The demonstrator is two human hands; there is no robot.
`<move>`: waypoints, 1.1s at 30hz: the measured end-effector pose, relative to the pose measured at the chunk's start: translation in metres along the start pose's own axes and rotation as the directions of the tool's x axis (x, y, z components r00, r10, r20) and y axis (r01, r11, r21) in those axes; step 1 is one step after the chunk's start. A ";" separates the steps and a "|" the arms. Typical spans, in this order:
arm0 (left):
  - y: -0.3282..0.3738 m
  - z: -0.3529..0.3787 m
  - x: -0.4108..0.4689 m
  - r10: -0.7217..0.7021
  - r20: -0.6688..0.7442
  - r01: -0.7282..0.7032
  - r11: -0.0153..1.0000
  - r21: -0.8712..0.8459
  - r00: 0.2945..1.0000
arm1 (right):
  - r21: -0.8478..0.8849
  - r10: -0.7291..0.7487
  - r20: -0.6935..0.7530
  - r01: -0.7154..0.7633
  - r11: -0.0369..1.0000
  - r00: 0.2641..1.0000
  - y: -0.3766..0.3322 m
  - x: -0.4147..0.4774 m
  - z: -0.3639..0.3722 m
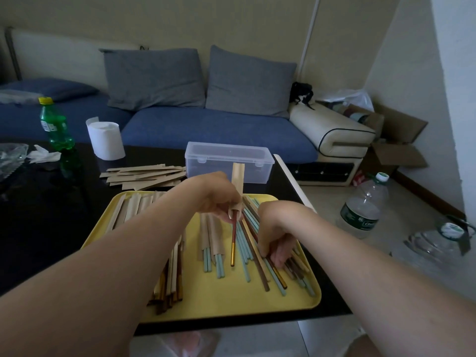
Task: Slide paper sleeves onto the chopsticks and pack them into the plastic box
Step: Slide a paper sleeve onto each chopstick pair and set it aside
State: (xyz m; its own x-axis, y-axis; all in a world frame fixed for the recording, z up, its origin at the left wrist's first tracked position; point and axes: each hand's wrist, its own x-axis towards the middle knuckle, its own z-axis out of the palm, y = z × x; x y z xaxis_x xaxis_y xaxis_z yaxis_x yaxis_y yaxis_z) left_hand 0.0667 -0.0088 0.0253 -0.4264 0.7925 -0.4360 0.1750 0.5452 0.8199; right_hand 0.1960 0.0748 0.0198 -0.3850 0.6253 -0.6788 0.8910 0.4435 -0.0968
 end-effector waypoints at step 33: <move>-0.005 -0.021 0.006 0.051 -0.437 -0.282 0.829 -0.483 0.898 | 0.138 -0.393 0.254 0.369 0.919 0.884 0.007 -0.024 -0.019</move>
State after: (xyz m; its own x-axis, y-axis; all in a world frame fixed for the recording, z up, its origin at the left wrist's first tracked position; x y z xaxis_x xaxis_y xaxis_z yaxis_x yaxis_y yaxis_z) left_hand 0.0442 -0.0126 0.0264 -0.7620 0.6199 -0.1874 -0.1631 0.0964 0.9819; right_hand 0.2070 0.0746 0.0496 -0.6292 0.2153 -0.7468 0.7103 0.5493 -0.4401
